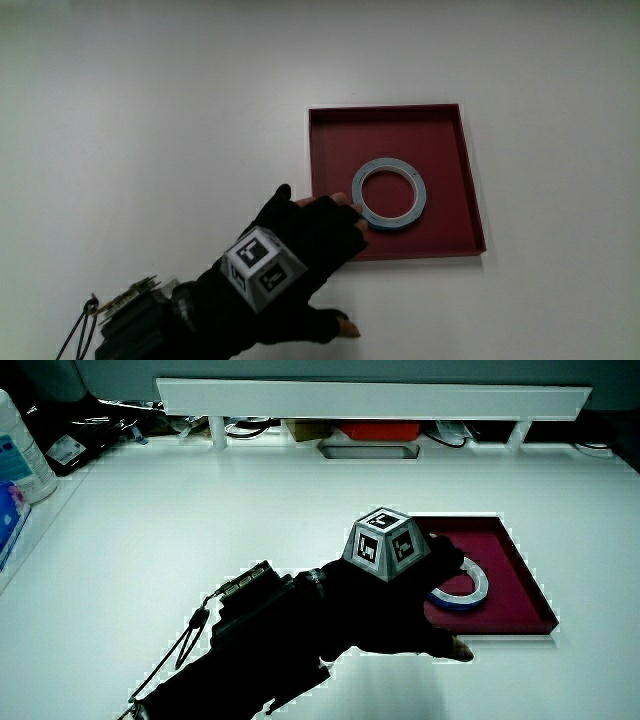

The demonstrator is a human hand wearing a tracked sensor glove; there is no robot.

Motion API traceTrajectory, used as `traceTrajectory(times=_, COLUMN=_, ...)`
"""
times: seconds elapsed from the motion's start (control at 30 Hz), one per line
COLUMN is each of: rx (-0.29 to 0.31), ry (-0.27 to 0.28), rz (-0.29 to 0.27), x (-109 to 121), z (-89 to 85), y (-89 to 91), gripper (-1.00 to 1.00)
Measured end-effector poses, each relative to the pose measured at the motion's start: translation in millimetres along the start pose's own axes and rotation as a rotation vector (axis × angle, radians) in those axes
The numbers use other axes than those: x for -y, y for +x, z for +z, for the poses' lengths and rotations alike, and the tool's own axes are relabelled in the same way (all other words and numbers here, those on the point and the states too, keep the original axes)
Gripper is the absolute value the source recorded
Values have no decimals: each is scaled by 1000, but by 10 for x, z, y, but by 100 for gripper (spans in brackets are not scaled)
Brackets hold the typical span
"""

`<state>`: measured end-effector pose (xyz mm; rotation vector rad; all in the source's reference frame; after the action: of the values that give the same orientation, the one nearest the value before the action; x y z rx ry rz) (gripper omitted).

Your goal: Pick blue tape

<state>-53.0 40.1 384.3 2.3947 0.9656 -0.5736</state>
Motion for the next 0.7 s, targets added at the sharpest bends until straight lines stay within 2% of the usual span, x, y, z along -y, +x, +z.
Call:
traceTrajectory(times=0.07, rx=-15, ry=-1, rz=7, x=-83, z=38, y=3, gripper=0)
traceTrajectory(times=0.1, rx=16, ry=-22, rz=14, x=-135, z=3, y=-36, gripper=0)
traceTrajectory(times=0.17, rx=-6, ry=23, rz=-5, x=-214, z=31, y=-21, gripper=0)
traceTrajectory(times=0.2, rx=27, ry=16, rz=2, x=-270, z=-60, y=-82, gripper=0)
traceTrajectory(times=0.23, rx=36, ry=2, rz=13, x=-314, z=-71, y=-93, gripper=0)
traceTrajectory(times=0.33, rx=10, ry=-2, rz=19, x=-437, z=-63, y=-92, gripper=0)
traceTrajectory(times=0.37, rx=22, ry=-9, rz=31, x=-482, z=-99, y=-121, gripper=0)
traceTrajectory(times=0.57, rx=-8, ry=-27, rz=66, x=-724, z=-200, y=-197, gripper=0)
traceTrajectory(times=0.7, rx=-21, ry=-43, rz=109, x=-853, z=-318, y=-299, gripper=0)
